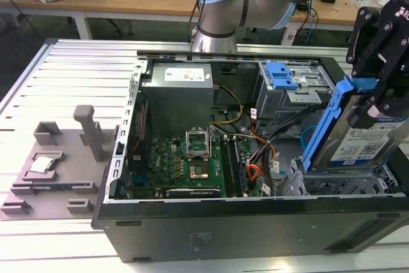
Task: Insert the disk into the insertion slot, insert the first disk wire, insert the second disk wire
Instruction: 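Insert the disk into the insertion slot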
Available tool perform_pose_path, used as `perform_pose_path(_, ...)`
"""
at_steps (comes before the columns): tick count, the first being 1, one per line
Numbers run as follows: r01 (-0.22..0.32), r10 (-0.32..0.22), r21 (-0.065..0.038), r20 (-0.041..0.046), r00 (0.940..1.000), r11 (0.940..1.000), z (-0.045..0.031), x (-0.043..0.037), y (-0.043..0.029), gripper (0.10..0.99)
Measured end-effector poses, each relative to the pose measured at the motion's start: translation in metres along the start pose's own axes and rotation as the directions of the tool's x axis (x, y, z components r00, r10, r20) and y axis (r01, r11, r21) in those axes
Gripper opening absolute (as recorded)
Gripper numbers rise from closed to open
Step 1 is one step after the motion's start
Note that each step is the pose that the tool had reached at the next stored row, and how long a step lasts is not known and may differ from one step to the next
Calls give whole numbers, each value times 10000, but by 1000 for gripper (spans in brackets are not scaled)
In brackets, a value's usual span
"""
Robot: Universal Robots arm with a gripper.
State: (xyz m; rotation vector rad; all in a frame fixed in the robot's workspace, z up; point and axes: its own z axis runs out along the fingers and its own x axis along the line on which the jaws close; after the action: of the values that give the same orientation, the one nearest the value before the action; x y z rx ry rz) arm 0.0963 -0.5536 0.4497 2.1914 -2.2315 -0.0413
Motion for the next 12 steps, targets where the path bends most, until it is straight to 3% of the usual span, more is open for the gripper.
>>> perform_pose_path(5, 3, -3, 0, 17, 10000, 10000, 76, -53, 17, 365)
perform_pose_path(12, 1, -1, -3, 13, 10000, 10000, 197, -54, 24, 365)
